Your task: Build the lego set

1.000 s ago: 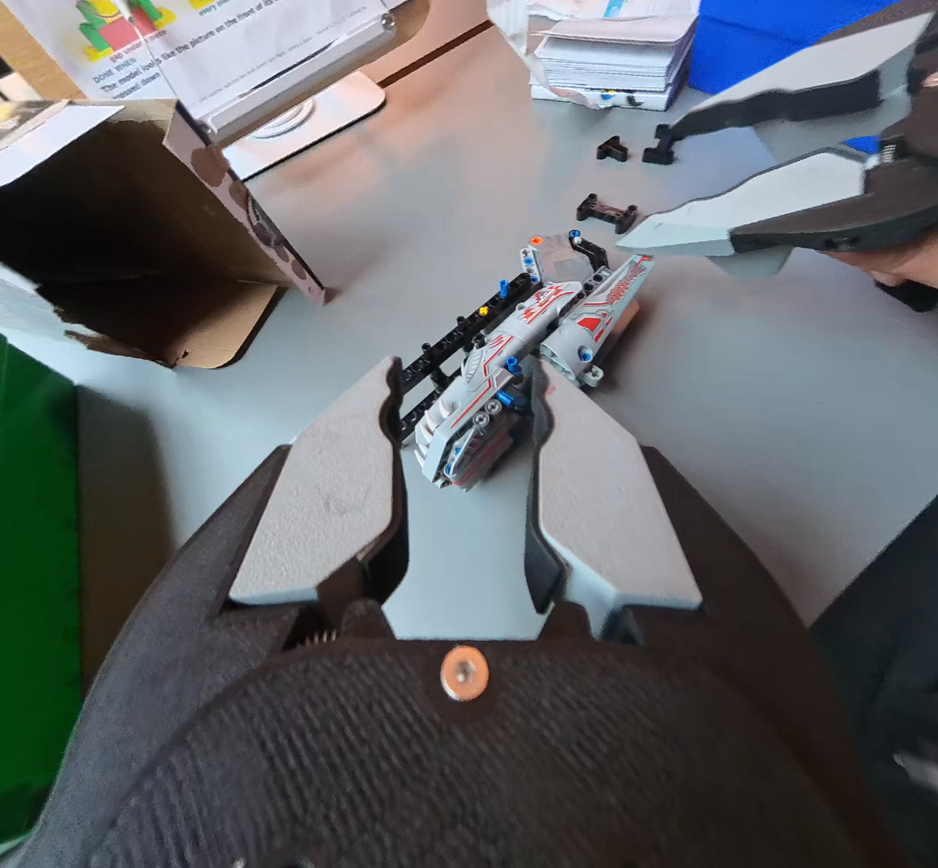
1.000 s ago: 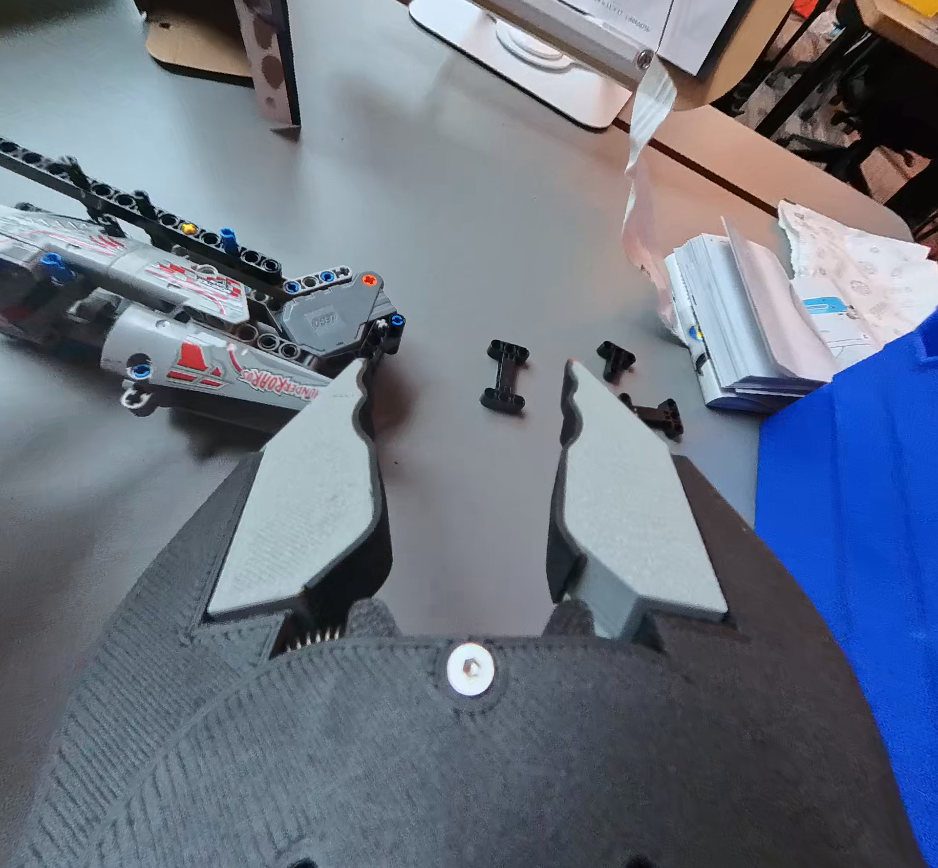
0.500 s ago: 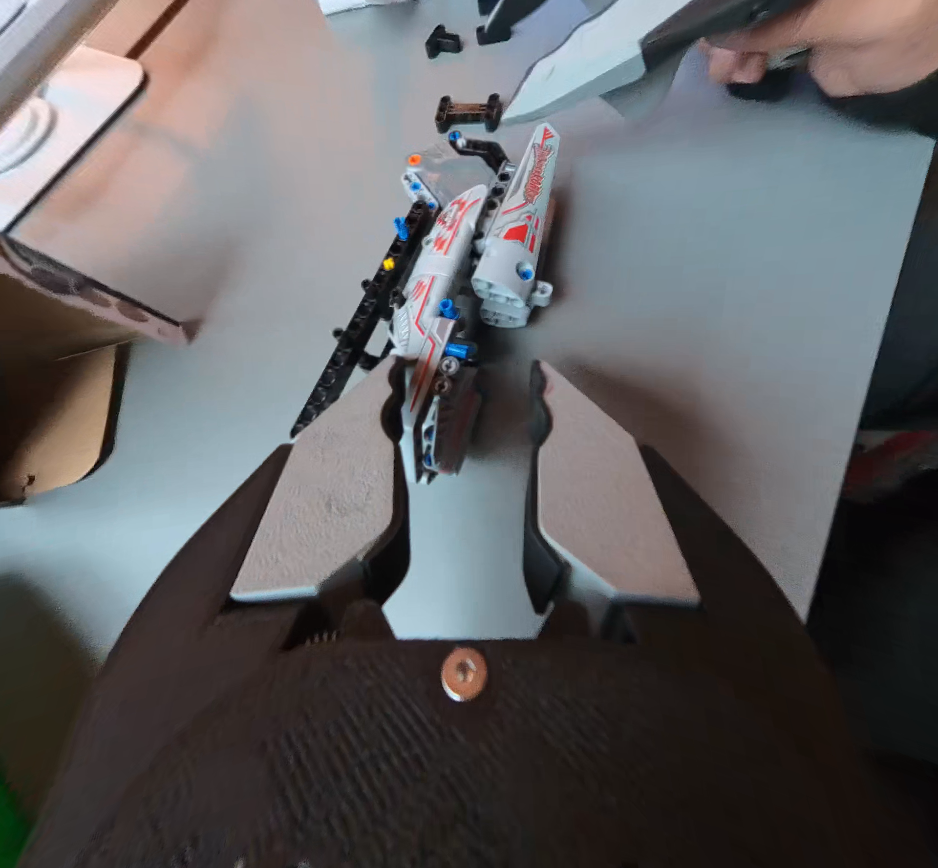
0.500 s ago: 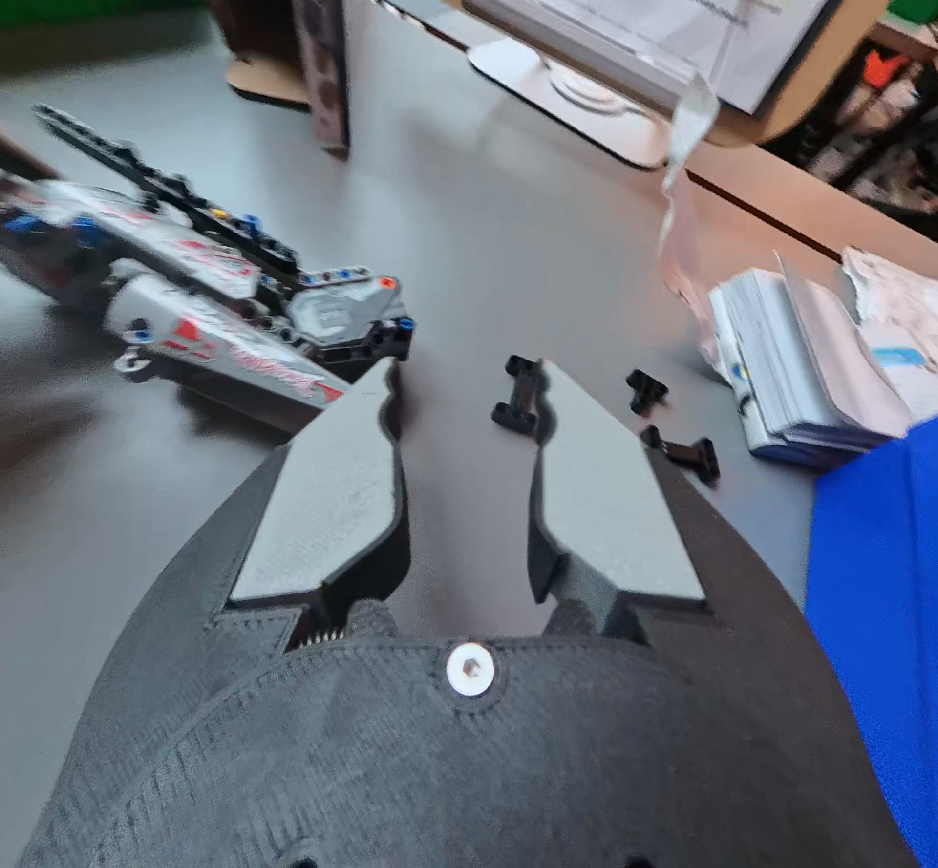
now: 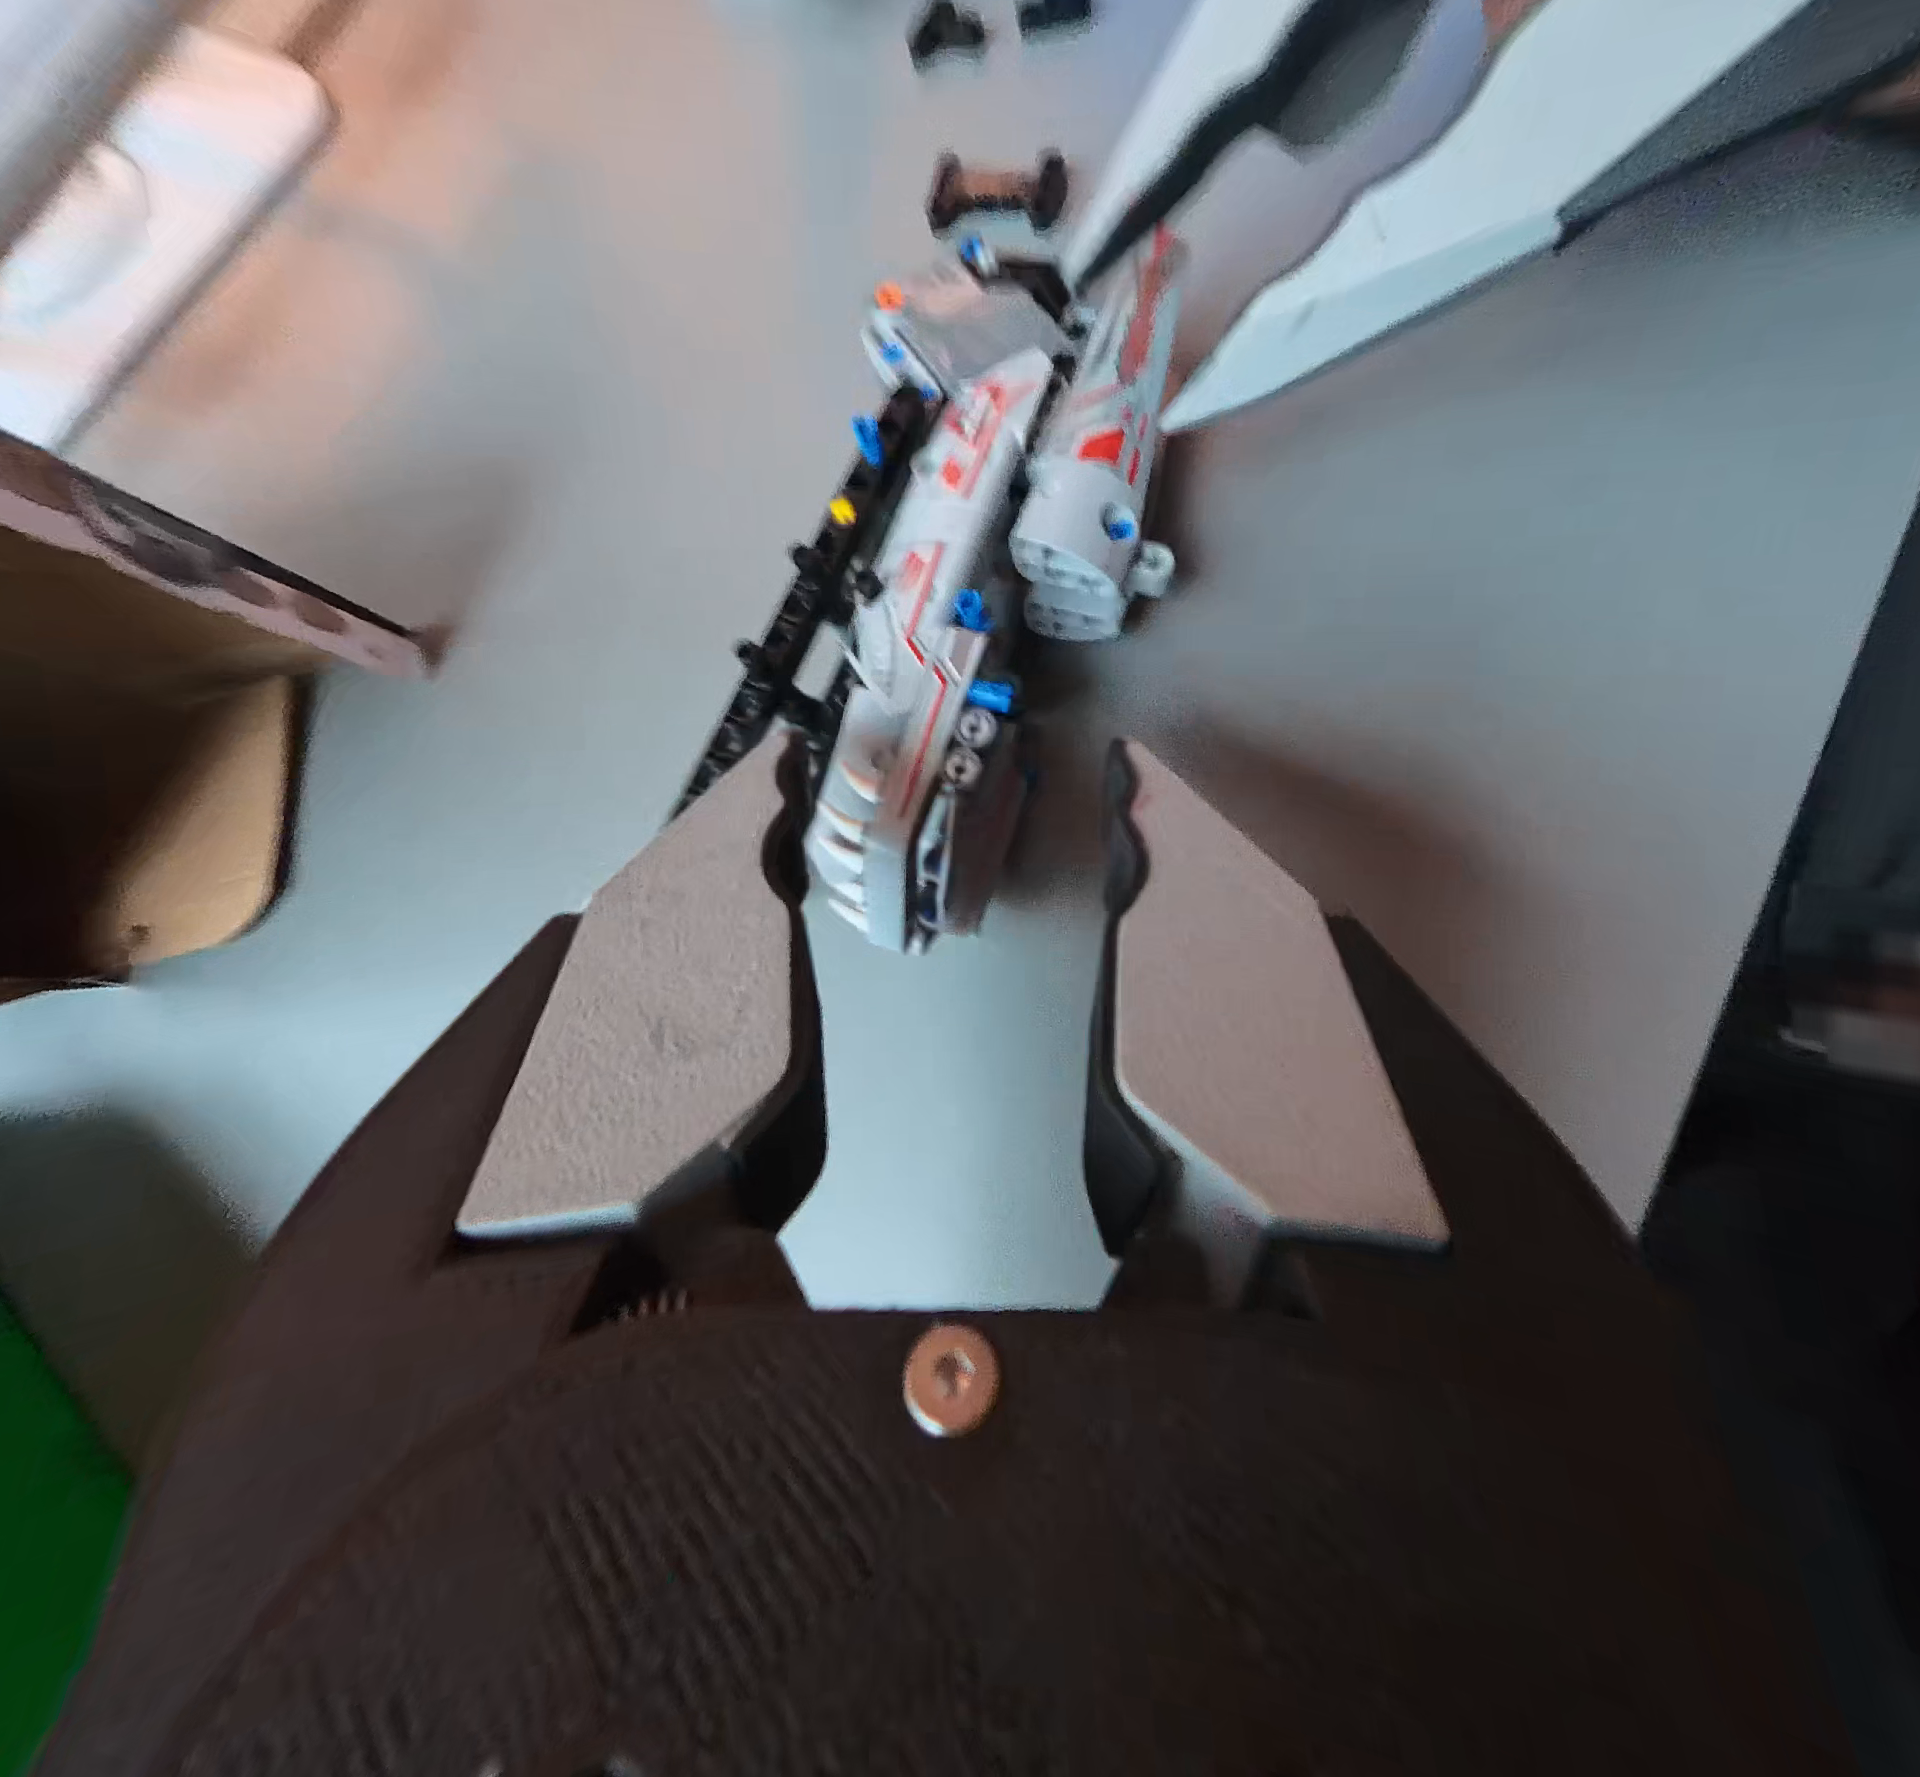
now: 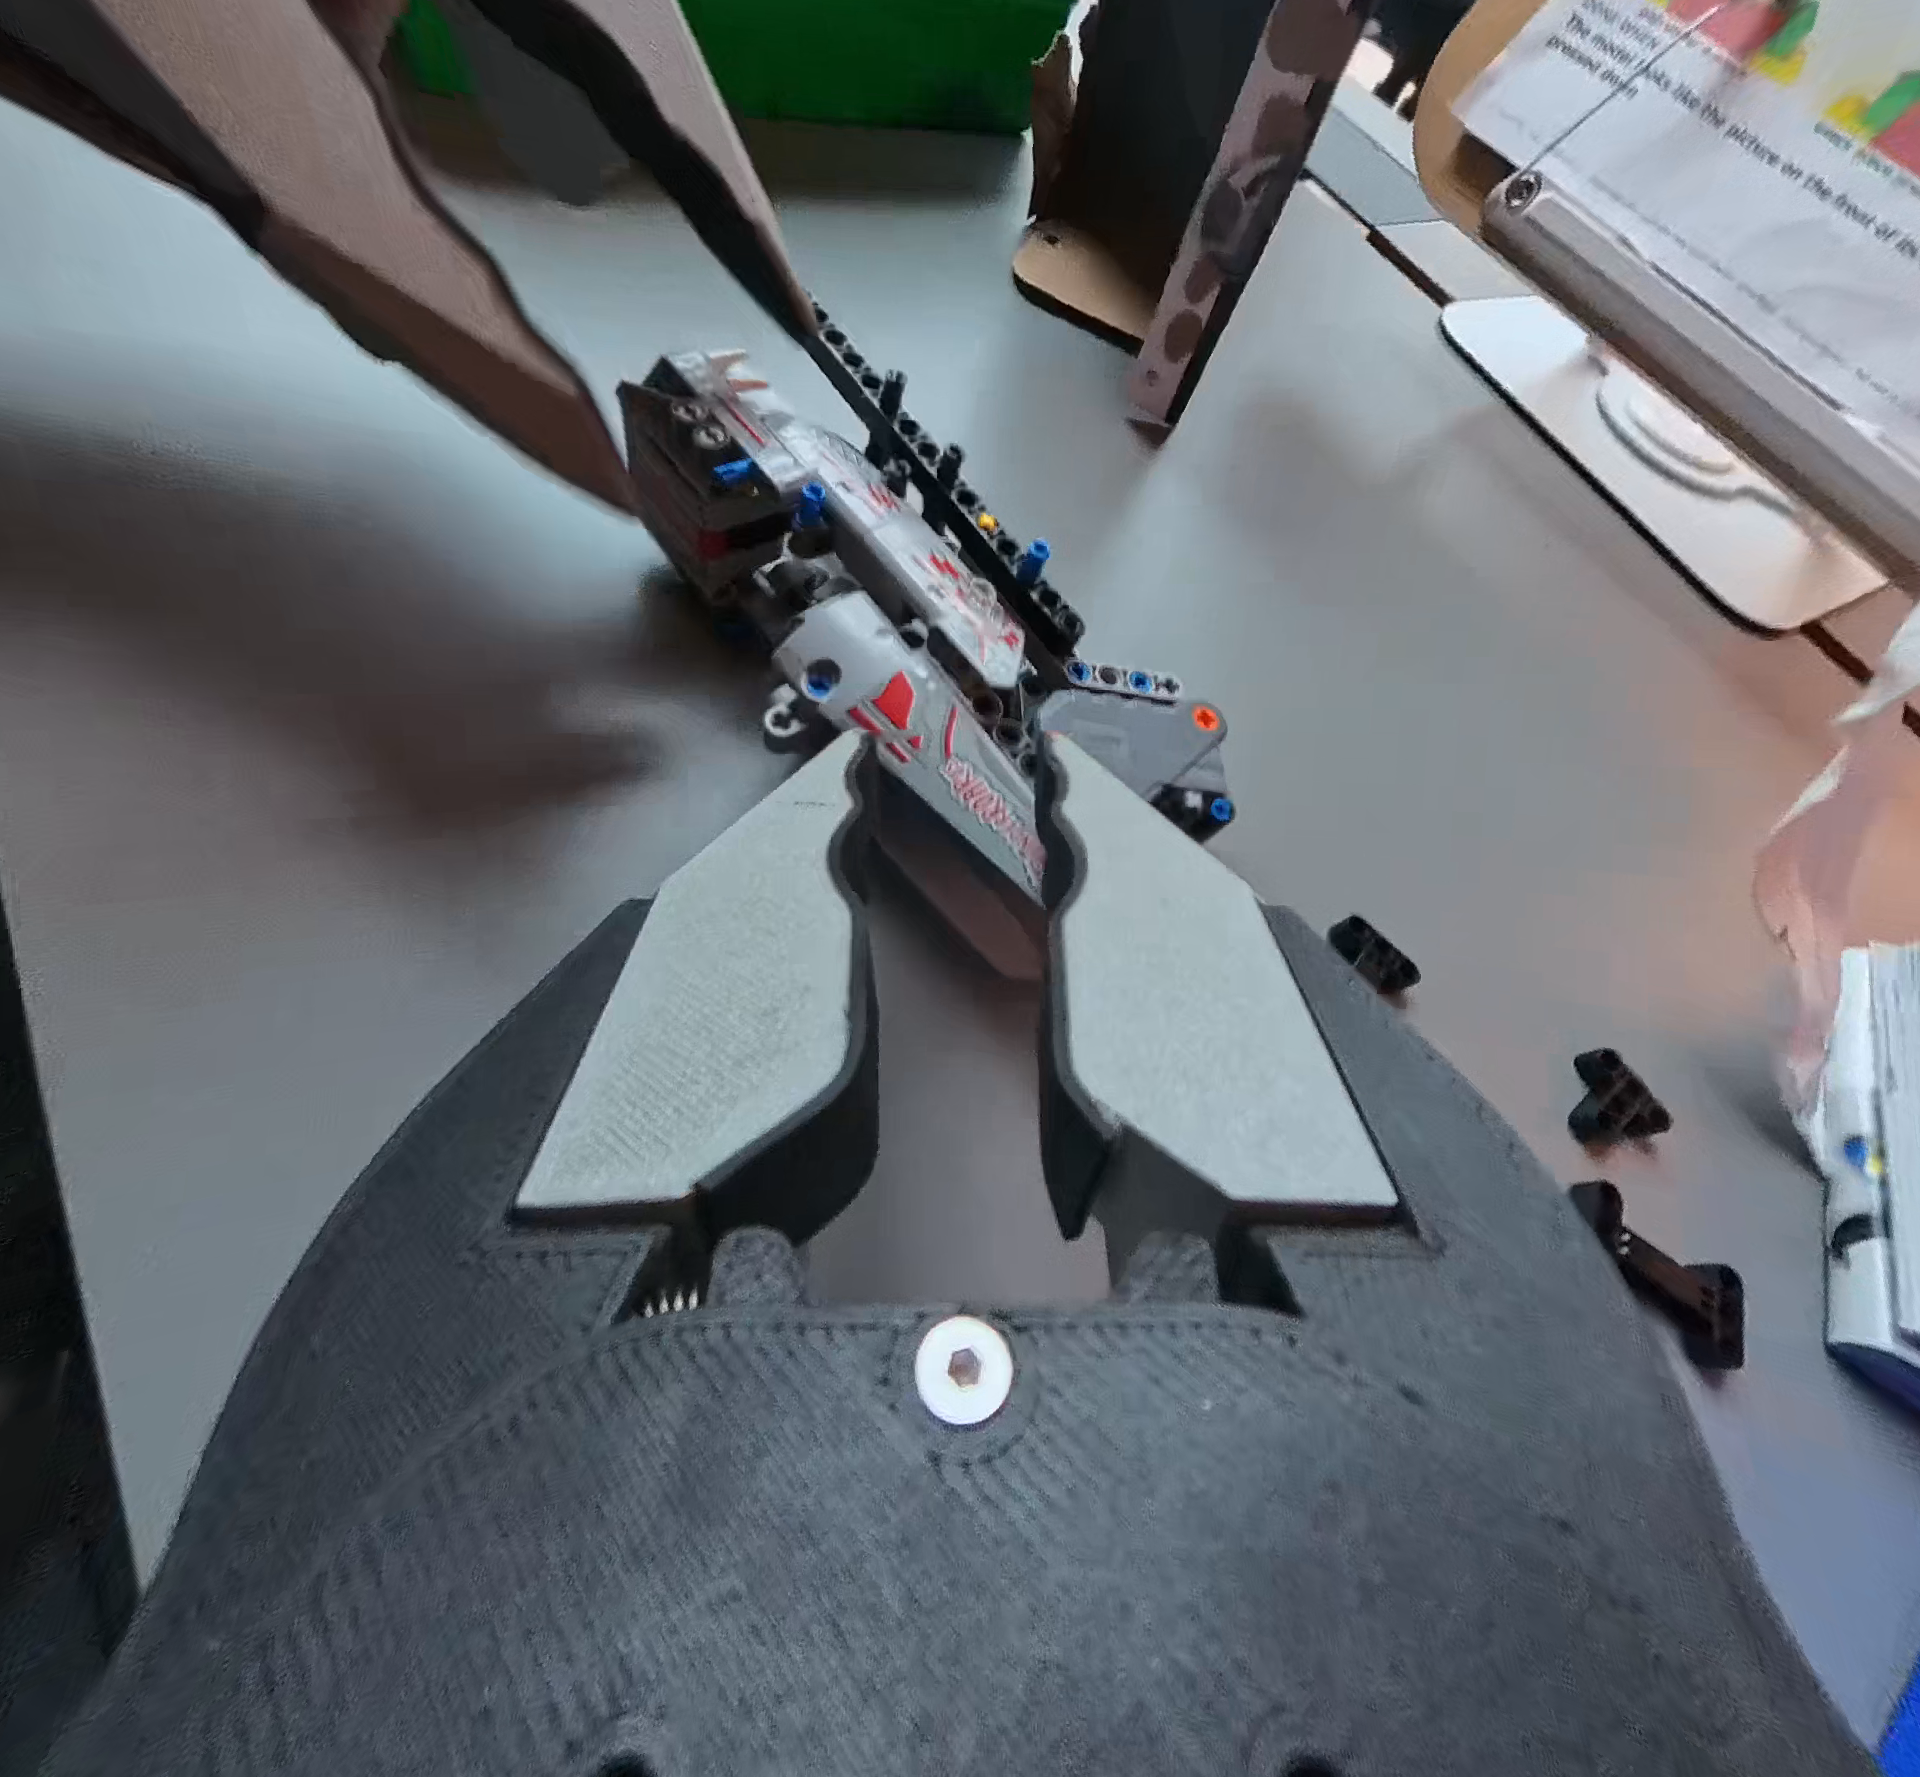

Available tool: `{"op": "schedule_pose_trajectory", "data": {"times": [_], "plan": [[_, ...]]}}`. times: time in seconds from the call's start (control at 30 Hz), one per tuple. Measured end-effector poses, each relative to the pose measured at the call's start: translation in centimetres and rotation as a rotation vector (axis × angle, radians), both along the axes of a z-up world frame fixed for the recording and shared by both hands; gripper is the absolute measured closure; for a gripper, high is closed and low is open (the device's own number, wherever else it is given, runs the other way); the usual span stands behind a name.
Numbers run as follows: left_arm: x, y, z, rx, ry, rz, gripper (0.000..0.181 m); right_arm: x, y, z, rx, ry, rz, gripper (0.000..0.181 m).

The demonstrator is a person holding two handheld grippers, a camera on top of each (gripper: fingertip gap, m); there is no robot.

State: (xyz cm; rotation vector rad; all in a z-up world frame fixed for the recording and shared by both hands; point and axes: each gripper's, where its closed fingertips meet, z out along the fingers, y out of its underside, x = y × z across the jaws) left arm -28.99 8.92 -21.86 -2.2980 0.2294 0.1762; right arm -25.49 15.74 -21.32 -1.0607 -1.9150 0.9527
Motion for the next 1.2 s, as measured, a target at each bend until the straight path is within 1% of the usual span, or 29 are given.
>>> {"op": "schedule_pose_trajectory", "data": {"times": [0.03,0.07,0.1,0.13,0.2,0.27,0.3,0.33,0.37,0.4,0.43,0.47,0.53,0.57,0.6,0.7,0.73,0.77,0.8,0.83,0.87,0.9,0.97,1.03,1.1,1.17,1.2], "plan": [[0.1,-0.1,-0.9,-0.050,-0.015,-0.011,0.126,-0.4,-0.2,0.1,0.018,-0.010,0.001,0.152],[-0.2,0.2,-1.5,-0.056,-0.009,-0.007,0.127,-0.7,-0.5,-0.1,0.028,-0.029,0.010,0.146],[-0.6,0.5,-1.7,-0.044,0.010,0.000,0.139,-1.0,-0.8,-0.3,0.031,-0.047,0.026,0.142],[-0.8,0.6,-1.7,-0.029,0.023,-0.013,0.145,-1.3,-1.2,-0.5,0.034,-0.058,0.045,0.140],[-0.7,0.7,-1.6,-0.012,0.022,-0.036,0.146,-1.7,-1.6,-1.0,0.053,-0.077,0.075,0.135],[-0.8,0.8,-1.6,0.034,0.022,-0.057,0.147,-1.8,-0.5,-1.0,0.087,-0.064,0.057,0.132],[-0.9,0.8,-1.5,0.061,0.006,-0.068,0.147,-1.8,0.4,-0.7,0.079,-0.022,0.032,0.130],[-0.8,0.7,-1.4,0.091,-0.021,-0.087,0.149,-1.6,0.7,-0.4,0.042,0.027,0.033,0.136],[-0.8,0.7,-1.4,0.124,-0.047,-0.114,0.150,-1.4,0.7,-0.1,-0.012,0.058,0.051,0.137],[-0.8,0.6,-1.3,0.164,-0.071,-0.141,0.150,-1.3,0.5,0.1,-0.067,0.062,0.077,0.133],[-0.7,0.5,-1.3,0.195,-0.107,-0.164,0.151,-1.2,0.3,0.0,-0.109,0.039,0.104,0.130],[-0.6,0.2,-1.2,0.183,-0.142,-0.181,0.151,-1.1,0.0,-0.4,-0.137,0.000,0.129,0.130],[-1.0,0.0,-1.1,0.190,-0.172,-0.174,0.151,-0.9,-0.6,-0.9,-0.164,-0.051,0.172,0.138],[-1.2,-0.1,-1.0,0.194,-0.199,-0.163,0.152,-0.8,-0.8,-0.9,-0.158,-0.047,0.184,0.138],[-1.3,-0.1,-0.7,0.205,-0.231,-0.161,0.152,-0.8,-0.8,-1.0,-0.134,-0.041,0.186,0.147],[-1.6,-0.2,-0.5,0.189,-0.377,-0.160,0.152,-1.4,-0.8,-0.8,-0.029,0.013,0.183,0.148],[-1.8,-0.2,-0.3,0.189,-0.431,-0.148,0.152,-1.4,-1.0,-0.9,0.013,0.017,0.191,0.142],[-1.8,-0.2,-0.1,0.183,-0.480,-0.135,0.152,-1.4,-1.2,-1.1,0.064,0.019,0.199,0.130],[-1.9,-0.2,0.1,0.176,-0.502,-0.135,0.152,-1.5,-1.1,-1.3,0.136,0.028,0.190,0.126],[-1.8,-0.3,0.3,0.179,-0.501,-0.147,0.152,-1.7,-0.5,-1.3,0.230,0.045,0.161,0.134],[-1.7,-0.3,0.7,0.185,-0.502,-0.161,0.152,-1.9,0.1,-1.3,0.327,0.056,0.134,0.158],[-1.7,-0.3,0.8,0.174,-0.508,-0.166,0.152,-1.9,0.4,-1.2,0.400,0.051,0.126,0.166],[-1.6,-0.4,1.0,0.132,-0.508,-0.187,0.152,-1.6,0.3,-0.9,0.462,0.014,0.131,0.168],[-1.5,-0.6,1.6,0.114,-0.500,-0.215,0.152,-1.2,0.5,0.3,0.426,0.009,0.133,0.168],[-1.3,-1.0,2.6,0.111,-0.533,-0.251,0.152,-0.6,0.8,1.9,0.316,0.004,0.130,0.171],[-0.9,-1.4,4.5,0.144,-0.718,-0.285,0.151,0.4,0.1,3.6,0.198,0.029,0.190,0.178],[-0.9,-1.6,4.9,0.149,-0.798,-0.291,0.151,0.8,-0.3,3.8,0.163,0.020,0.217,0.179]]}}
